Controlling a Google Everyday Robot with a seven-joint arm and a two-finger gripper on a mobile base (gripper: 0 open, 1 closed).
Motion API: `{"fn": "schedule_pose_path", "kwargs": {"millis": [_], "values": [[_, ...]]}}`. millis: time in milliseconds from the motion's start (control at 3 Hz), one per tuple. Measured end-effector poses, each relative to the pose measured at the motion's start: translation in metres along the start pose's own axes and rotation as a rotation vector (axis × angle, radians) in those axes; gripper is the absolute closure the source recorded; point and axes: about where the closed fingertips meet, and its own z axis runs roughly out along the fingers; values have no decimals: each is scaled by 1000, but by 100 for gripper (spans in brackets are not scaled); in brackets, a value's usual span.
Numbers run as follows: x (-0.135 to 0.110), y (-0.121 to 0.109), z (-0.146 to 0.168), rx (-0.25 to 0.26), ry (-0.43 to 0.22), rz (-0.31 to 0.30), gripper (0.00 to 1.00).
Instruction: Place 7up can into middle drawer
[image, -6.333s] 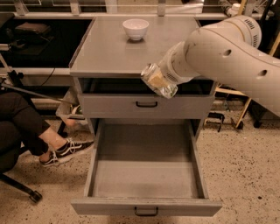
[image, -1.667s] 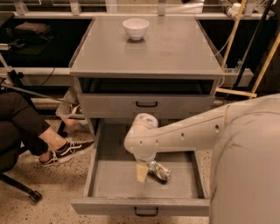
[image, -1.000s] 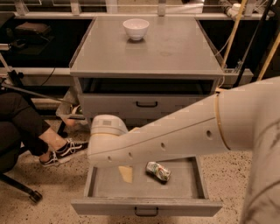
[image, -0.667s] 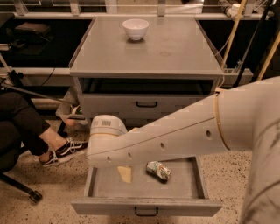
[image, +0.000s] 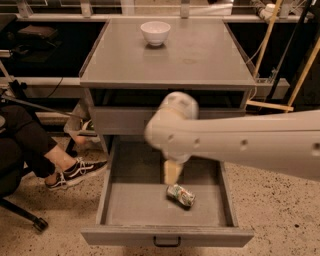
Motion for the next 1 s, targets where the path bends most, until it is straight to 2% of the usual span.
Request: {"fn": "schedule_pose_path", "kwargs": {"millis": [333, 667, 1000], "values": [[117, -79, -20, -63, 42, 265, 0], [178, -132, -71, -78, 30, 339, 0], [177, -153, -153, -10, 29, 262, 0]]}}
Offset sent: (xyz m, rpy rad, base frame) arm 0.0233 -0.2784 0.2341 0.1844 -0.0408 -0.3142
